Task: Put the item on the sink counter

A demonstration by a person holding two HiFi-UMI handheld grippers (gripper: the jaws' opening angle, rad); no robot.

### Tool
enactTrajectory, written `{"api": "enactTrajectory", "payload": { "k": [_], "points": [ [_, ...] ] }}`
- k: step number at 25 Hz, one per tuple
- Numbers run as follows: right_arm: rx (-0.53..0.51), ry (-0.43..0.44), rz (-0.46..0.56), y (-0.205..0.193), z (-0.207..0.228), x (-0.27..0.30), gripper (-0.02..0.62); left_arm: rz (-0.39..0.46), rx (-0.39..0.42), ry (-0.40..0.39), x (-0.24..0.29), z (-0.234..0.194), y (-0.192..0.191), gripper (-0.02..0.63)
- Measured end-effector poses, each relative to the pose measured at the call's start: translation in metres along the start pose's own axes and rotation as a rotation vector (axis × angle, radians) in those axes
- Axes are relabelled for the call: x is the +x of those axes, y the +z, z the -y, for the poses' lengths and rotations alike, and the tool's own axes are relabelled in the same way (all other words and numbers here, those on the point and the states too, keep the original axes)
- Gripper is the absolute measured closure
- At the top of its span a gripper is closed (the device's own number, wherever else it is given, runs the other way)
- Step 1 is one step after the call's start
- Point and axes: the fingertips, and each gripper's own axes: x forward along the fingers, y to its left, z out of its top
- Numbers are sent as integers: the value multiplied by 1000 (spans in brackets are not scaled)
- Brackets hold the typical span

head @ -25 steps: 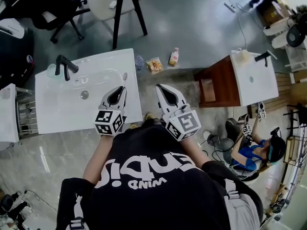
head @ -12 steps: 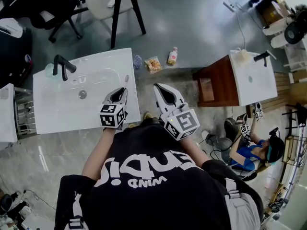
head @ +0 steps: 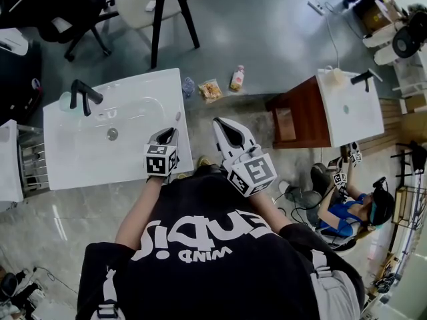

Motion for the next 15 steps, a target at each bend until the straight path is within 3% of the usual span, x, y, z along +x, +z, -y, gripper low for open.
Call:
{"api": "enactTrajectory", "payload": {
  "k": [15],
  "points": [
    [1,-14,-4,-1,7,-3,577,-91,36,41,16,-3,-17,555]
  ]
}}
